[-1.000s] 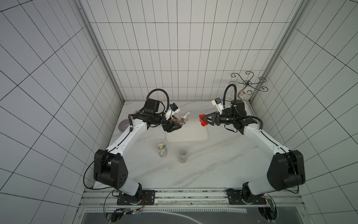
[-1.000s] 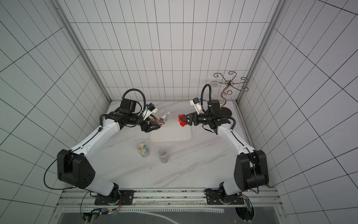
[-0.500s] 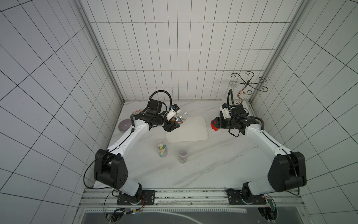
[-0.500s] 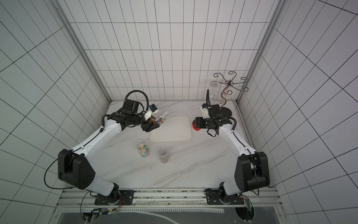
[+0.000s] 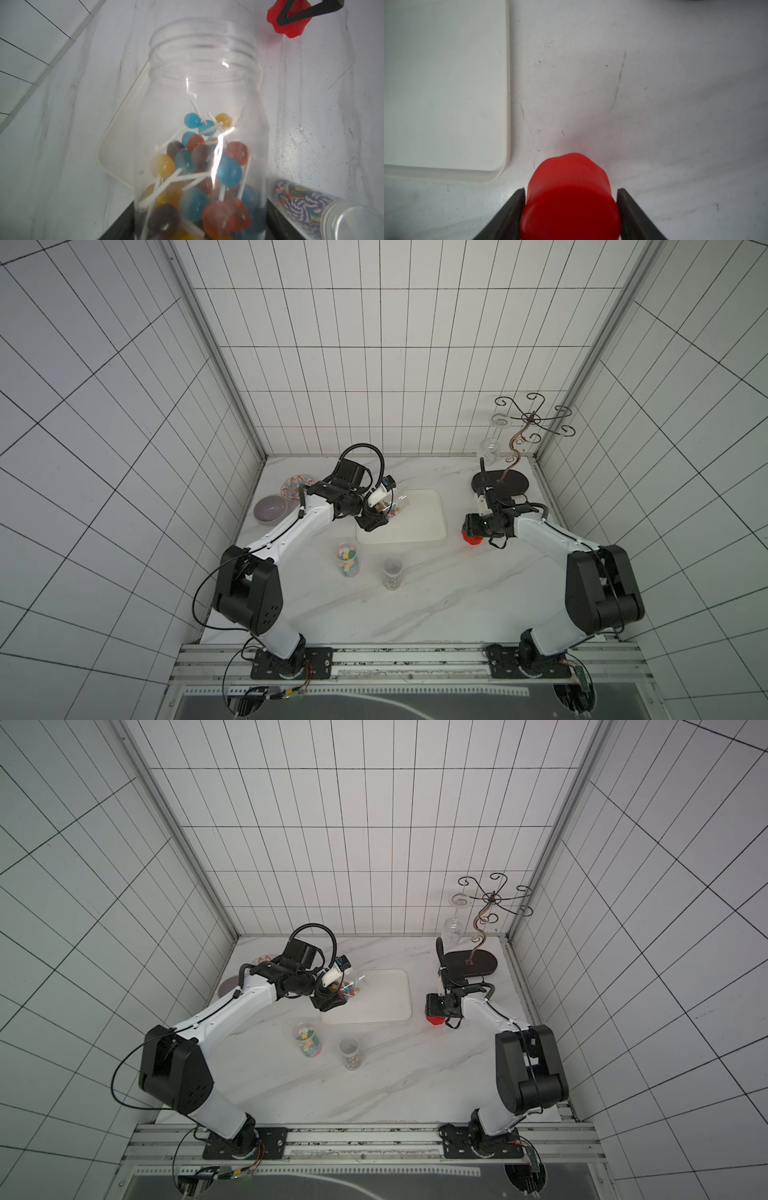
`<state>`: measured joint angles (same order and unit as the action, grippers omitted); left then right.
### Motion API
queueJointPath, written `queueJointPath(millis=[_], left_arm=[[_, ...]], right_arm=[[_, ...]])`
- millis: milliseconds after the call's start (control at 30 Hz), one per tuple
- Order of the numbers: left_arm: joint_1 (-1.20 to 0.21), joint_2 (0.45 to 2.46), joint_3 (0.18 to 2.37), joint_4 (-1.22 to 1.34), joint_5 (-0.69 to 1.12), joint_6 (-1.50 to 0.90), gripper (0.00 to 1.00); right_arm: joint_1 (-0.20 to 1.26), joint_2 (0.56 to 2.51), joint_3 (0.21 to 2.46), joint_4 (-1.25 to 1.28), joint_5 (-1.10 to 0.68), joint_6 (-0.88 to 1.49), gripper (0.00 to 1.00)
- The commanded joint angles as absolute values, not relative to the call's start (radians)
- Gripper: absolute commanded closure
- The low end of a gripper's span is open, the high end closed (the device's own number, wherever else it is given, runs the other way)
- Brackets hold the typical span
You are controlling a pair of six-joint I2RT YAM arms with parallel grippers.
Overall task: Pour the candies out of the jar
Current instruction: Place the lid at the center of the board.
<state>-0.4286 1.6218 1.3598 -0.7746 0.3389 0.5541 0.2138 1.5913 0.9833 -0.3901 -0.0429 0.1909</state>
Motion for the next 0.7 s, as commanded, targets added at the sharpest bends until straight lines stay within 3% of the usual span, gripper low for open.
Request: queueJointPath(millis=[0,100,267,500,667], left_arm=[[-0.447,1.633,1.418,-0.779,0.310,0.569,0.40],[-0.458,1.653,1.439,-0.811,0.292,0.577,0.39],[-0.468,1.673,1.461,-0.832,0.285,0.576,0.39],[-0.476,1.714,1.504,-0.885,0.284,0.585,0.40],[-0.483,1.743,1.533,-0.917,0.273,0.585,0.39]], right_arm=[[0.204,1.625,0.930,-0.365,0.007,0.203,0.69],[0.204,1.627,0.917,-0.346,0.019,0.207,0.68],[0.205,1.626,0.918,-0.342,0.038,0.209,0.56],[0.206,1.614,0.924,-0.346,0.051,0.216,0.26],[0.206,1.583,0.933,-0.351,0.066,0.222,0.13]])
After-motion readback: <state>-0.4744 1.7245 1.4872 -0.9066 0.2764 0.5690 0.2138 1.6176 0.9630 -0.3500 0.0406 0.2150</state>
